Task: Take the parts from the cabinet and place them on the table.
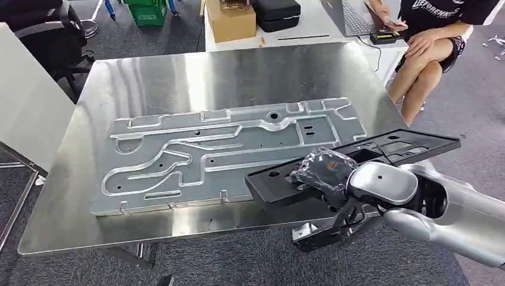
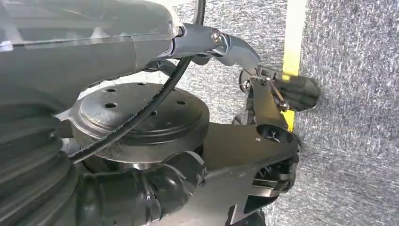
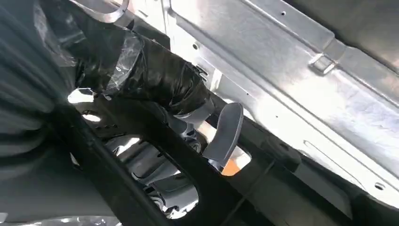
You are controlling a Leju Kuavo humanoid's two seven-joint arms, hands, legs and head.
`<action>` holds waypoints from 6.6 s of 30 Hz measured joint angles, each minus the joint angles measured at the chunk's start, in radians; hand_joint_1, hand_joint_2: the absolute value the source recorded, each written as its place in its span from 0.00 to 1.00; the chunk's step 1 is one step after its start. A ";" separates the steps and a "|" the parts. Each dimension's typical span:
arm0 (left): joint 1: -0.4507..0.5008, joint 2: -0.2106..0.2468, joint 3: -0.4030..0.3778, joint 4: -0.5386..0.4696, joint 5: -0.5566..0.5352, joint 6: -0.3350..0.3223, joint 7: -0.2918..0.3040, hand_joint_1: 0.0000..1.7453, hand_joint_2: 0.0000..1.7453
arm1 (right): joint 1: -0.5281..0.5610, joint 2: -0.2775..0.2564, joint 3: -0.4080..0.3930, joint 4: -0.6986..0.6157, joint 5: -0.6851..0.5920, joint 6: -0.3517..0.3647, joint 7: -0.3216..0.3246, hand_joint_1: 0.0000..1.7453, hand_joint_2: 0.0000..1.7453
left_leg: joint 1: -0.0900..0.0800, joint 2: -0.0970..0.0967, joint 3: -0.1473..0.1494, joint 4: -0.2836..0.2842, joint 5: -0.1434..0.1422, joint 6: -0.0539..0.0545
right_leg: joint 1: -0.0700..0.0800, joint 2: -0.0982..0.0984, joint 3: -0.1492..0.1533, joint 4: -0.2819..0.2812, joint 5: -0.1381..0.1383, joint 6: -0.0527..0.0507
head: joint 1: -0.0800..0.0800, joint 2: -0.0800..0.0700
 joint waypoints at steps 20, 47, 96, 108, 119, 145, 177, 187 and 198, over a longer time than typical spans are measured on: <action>-0.002 0.000 -0.030 0.000 0.006 0.011 0.002 0.00 1.00 | 0.141 -0.058 -0.158 0.163 0.155 -0.126 0.012 1.00 1.00 | -0.002 -0.002 0.000 0.001 -0.001 0.002 | -0.002 -0.002 0.003 -0.004 0.001 0.002 | 0.000 0.000; -0.013 0.002 -0.095 0.000 0.027 0.063 0.016 0.00 1.00 | 0.237 0.298 -0.427 0.776 0.438 -0.268 -0.056 1.00 1.00 | -0.002 -0.002 0.000 0.001 -0.001 0.002 | -0.002 -0.002 0.003 -0.003 0.001 0.002 | 0.000 0.000; -0.012 0.001 -0.110 0.000 0.104 0.066 -0.014 0.00 1.00 | 0.143 0.449 -0.050 0.141 0.210 -0.104 -0.076 1.00 1.00 | -0.003 0.000 0.000 0.001 -0.001 0.002 | -0.002 0.000 0.004 -0.004 0.002 0.002 | 0.000 0.000; -0.012 0.001 -0.110 0.000 0.117 0.068 -0.011 0.00 1.00 | 0.124 0.449 -0.023 0.116 0.177 -0.091 -0.074 1.00 1.00 | -0.008 0.000 -0.002 0.007 -0.004 0.007 | -0.005 0.000 0.006 -0.008 0.003 0.007 | 0.000 0.000; -0.009 0.001 -0.110 0.000 0.133 0.070 -0.010 0.00 1.00 | 0.103 0.449 -0.015 0.095 0.150 -0.074 -0.072 1.00 1.00 | -0.008 0.003 0.053 -0.014 -0.026 0.045 | 0.000 -0.003 -0.185 0.309 -0.094 0.022 | 0.003 0.000; -0.010 -0.007 -0.110 0.000 0.144 0.067 -0.010 0.00 1.00 | 0.089 0.439 -0.007 0.071 0.133 -0.051 -0.077 1.00 1.00 | 0.046 0.008 -0.044 0.019 0.023 -0.048 | -0.015 -0.002 -0.042 0.000 0.050 -0.014 | -0.017 0.000; -0.012 -0.006 -0.110 0.000 0.158 0.081 -0.015 0.00 1.00 | 0.071 0.352 -0.007 0.076 0.080 -0.061 -0.070 1.00 1.00 | 0.031 0.009 -0.041 0.019 0.017 -0.025 | -0.021 -0.007 -0.041 -0.009 0.051 0.027 | -0.018 0.000; -0.012 -0.006 -0.110 0.000 0.164 0.085 -0.031 0.00 1.00 | 0.068 0.282 -0.007 0.091 0.070 -0.087 -0.060 1.00 1.00 | 0.031 0.009 -0.041 0.019 0.017 -0.025 | -0.021 -0.006 -0.040 -0.009 0.051 0.027 | -0.018 0.000; -0.012 -0.006 -0.111 0.000 0.164 0.097 -0.032 0.00 1.00 | 0.075 0.272 -0.007 0.100 0.065 -0.091 -0.060 1.00 1.00 | 0.031 0.010 -0.041 0.019 0.017 -0.025 | -0.021 -0.006 -0.041 -0.009 0.050 0.027 | -0.018 0.000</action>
